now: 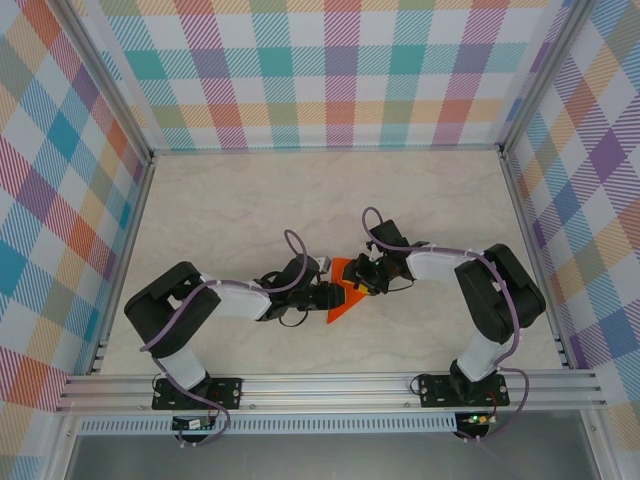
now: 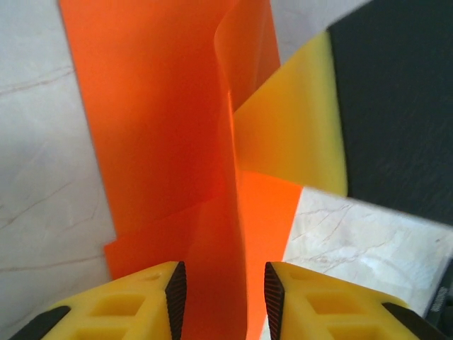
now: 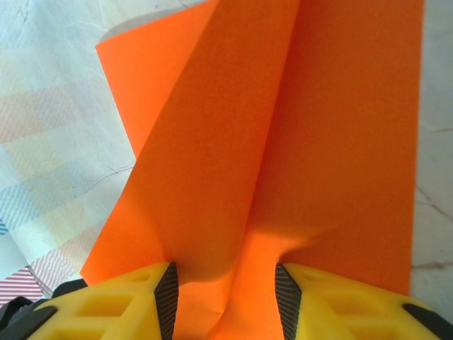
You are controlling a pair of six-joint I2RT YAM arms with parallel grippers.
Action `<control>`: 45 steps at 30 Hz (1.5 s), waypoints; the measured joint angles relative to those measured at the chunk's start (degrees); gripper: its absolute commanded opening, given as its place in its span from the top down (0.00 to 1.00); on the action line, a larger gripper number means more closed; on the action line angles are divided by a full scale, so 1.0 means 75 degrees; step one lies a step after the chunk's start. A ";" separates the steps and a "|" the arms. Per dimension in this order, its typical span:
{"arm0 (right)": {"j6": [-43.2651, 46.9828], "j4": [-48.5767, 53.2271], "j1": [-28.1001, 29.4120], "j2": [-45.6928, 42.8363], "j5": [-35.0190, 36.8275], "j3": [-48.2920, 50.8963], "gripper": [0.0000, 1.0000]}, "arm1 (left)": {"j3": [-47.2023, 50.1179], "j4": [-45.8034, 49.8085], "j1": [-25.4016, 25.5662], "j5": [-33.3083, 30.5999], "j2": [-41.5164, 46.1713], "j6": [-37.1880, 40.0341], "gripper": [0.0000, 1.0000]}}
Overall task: Fold a paper plane with a square sheet of paper (pick it up from the middle)
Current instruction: Fourth fold the wing at the center of the table.
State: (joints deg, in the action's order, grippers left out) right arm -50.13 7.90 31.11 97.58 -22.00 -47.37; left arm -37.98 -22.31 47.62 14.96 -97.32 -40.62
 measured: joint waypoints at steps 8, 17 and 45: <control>0.0064 -0.0052 0.0000 0.0000 -0.0023 0.0003 0.56 | -0.0187 -0.0350 -0.0073 0.0187 -0.0431 -0.0332 0.83; 0.0382 -0.0475 -0.0032 -0.0035 -0.0125 0.0187 0.56 | 0.0108 -0.0857 -0.0227 0.0265 -0.0431 -0.0224 0.88; 0.0729 -0.0289 -0.0093 0.0052 -0.0169 0.0055 0.53 | 0.0775 -0.0364 -0.0300 0.0254 0.1282 -0.0044 0.66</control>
State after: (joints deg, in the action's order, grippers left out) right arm -44.66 5.74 30.41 97.97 -23.27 -46.96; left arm -32.16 -25.04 45.36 16.86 -87.70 -40.95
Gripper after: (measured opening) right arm 0.473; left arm 0.358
